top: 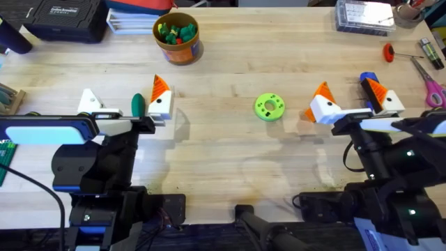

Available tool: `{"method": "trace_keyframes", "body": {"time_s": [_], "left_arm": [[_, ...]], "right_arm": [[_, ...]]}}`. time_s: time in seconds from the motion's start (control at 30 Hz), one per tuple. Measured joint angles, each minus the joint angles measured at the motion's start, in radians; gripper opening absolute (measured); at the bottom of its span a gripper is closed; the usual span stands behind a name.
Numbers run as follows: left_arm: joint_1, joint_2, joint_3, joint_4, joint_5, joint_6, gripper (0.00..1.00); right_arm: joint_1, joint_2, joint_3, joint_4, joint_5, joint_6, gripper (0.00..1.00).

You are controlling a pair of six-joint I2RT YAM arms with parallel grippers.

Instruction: Pick up the gripper from the table and insert it into the empty holder that is missing its gripper. Then pick up a screw, insert it into the mounting hole, and use the screwdriver to tighten it. Finally, clean up the table by picking up the vegetable and placing it into the bucket.

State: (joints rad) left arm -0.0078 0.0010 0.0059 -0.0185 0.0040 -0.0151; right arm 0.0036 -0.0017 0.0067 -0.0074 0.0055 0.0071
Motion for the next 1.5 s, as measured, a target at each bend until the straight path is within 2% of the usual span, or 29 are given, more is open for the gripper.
{"method": "trace_keyframes", "body": {"time_s": [0.43,0.53,0.63,0.73,0.9,1.0,1.13,1.23,1.27,1.4,1.43,1.5], "left_arm": [[0.0,0.0,0.002,0.031,0.0,-0.003,0.986],[0.0,0.0,0.035,-0.046,0.0,-0.017,0.986],[0.0,0.02,0.148,-0.192,-0.002,-0.025,0.986],[0.0,0.089,0.327,-0.364,-0.004,-0.031,0.986],[0.0,0.316,0.665,-0.709,-0.008,-0.035,0.986],[0.0,0.471,0.82,-0.884,-0.008,-0.038,0.985],[0.0,0.624,0.928,-0.937,-0.008,-0.038,0.985],[0.0,0.685,0.951,-0.939,-0.008,-0.04,0.989],[0.0,0.695,0.951,-0.941,-0.006,-0.043,0.921],[0.0,0.714,0.951,-0.943,-0.003,-0.042,0.288],[0.0,0.714,0.951,-0.941,-0.003,-0.033,0.254],[0.0,0.711,0.951,-0.931,0.004,-0.037,0.547]], "right_arm": [[0.0,0.0,0.002,-0.015,0.001,0.001,0.994],[0.0,0.005,0.049,-0.115,-0.001,0.022,0.994],[0.0,0.029,0.138,-0.307,-0.007,0.044,0.994],[0.0,0.1,0.276,-0.464,-0.008,0.053,0.994],[0.0,0.255,0.564,-0.666,-0.022,0.069,0.992],[0.0,0.357,0.697,-0.771,-0.026,0.08,0.993],[0.0,0.447,0.752,-0.822,-0.03,0.091,0.994],[0.0,0.474,0.752,-0.838,-0.03,0.094,0.994],[0.0,0.477,0.752,-0.838,-0.03,0.094,0.994],[0.0,0.477,0.752,-0.84,-0.03,0.094,0.994],[0.0,0.477,0.752,-0.843,-0.03,0.094,0.994],[0.0,0.477,0.752,-0.851,-0.03,0.094,0.994]]}}
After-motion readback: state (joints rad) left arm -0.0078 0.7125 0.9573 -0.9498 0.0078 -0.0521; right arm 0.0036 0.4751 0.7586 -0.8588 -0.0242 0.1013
